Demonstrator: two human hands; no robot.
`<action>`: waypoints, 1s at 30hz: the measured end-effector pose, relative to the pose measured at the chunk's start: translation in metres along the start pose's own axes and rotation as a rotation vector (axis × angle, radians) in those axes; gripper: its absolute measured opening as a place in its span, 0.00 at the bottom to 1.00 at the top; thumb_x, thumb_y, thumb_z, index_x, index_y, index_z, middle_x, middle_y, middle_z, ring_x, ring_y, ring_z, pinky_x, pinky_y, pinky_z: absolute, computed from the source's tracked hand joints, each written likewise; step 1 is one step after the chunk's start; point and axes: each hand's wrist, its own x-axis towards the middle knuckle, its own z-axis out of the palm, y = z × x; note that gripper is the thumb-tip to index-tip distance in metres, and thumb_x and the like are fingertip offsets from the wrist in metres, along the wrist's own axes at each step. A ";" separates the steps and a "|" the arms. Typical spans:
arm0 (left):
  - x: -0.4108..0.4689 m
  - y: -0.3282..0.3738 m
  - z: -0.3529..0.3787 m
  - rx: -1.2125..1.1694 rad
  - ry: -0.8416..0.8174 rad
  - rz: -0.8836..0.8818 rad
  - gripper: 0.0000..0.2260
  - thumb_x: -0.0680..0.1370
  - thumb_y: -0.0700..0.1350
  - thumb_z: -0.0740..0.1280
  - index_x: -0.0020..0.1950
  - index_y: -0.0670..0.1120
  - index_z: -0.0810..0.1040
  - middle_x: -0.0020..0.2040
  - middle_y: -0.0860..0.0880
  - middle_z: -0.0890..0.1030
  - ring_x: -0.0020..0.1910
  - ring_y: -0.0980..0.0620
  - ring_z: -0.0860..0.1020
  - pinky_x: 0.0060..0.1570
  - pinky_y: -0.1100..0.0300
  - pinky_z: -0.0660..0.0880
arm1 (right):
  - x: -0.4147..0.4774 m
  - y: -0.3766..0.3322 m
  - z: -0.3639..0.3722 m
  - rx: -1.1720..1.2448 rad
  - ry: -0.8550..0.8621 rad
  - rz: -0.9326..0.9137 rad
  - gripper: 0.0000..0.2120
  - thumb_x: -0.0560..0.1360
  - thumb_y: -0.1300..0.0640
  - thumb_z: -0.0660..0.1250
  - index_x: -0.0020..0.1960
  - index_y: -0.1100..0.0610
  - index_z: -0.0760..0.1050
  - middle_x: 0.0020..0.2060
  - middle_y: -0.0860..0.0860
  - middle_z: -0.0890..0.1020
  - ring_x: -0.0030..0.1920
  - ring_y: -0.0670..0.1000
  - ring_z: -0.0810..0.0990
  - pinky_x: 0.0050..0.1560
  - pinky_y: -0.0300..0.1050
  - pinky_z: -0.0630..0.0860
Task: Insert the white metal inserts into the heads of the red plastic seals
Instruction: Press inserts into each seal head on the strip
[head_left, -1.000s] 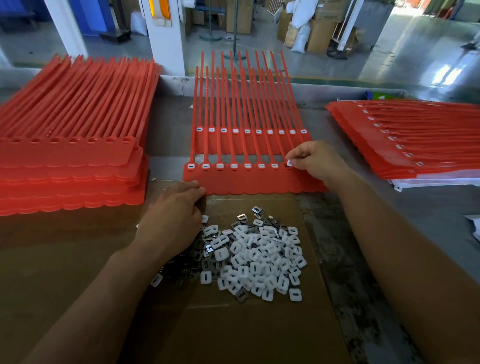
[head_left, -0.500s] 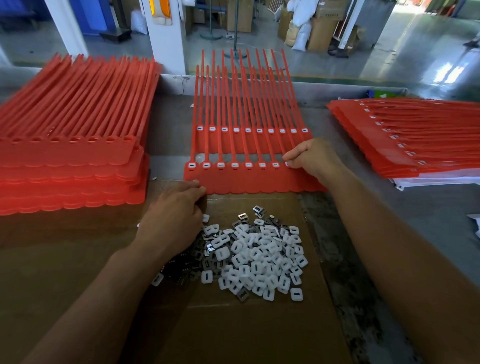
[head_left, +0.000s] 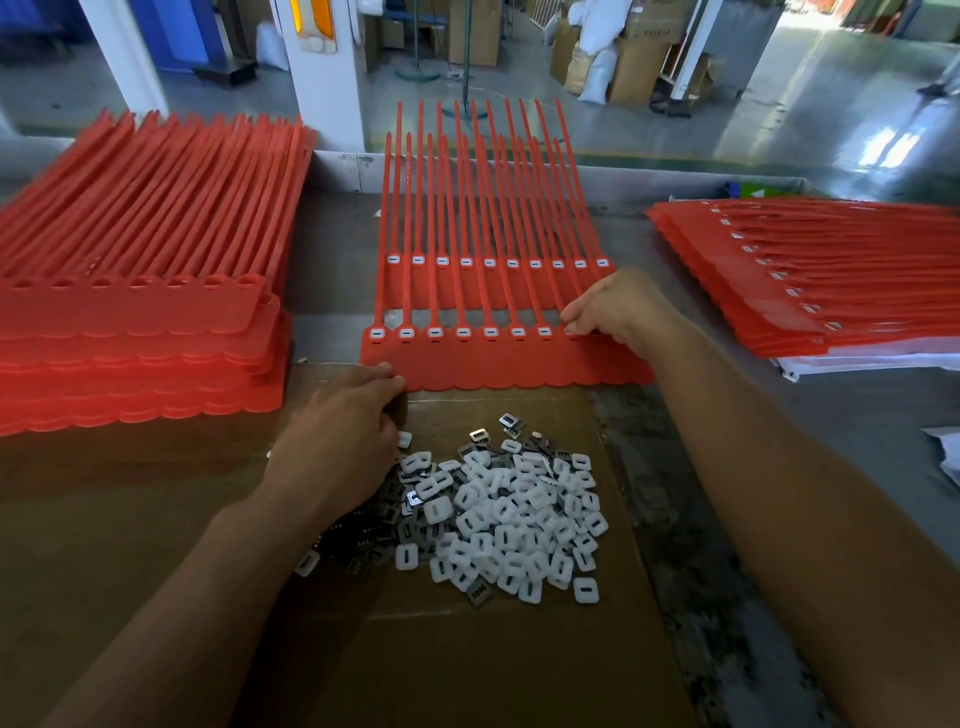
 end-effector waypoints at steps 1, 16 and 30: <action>0.000 0.000 0.000 0.004 -0.001 0.001 0.20 0.77 0.38 0.57 0.69 0.48 0.69 0.72 0.53 0.65 0.70 0.52 0.62 0.69 0.55 0.58 | 0.000 0.001 0.000 -0.001 0.001 -0.004 0.10 0.68 0.67 0.69 0.49 0.61 0.81 0.34 0.48 0.76 0.34 0.43 0.72 0.36 0.34 0.70; 0.001 0.001 0.000 0.010 0.001 0.008 0.20 0.77 0.38 0.57 0.69 0.47 0.69 0.72 0.52 0.65 0.70 0.52 0.62 0.69 0.55 0.58 | -0.042 0.003 0.015 -0.076 0.117 -0.358 0.08 0.72 0.61 0.69 0.52 0.55 0.79 0.46 0.48 0.81 0.43 0.40 0.75 0.45 0.33 0.69; 0.001 0.000 0.001 0.020 0.026 0.018 0.20 0.76 0.37 0.58 0.68 0.47 0.71 0.71 0.52 0.66 0.69 0.52 0.64 0.68 0.58 0.58 | -0.106 -0.012 0.025 -0.405 -0.437 -0.508 0.07 0.70 0.58 0.72 0.47 0.48 0.82 0.35 0.38 0.78 0.38 0.35 0.76 0.38 0.23 0.71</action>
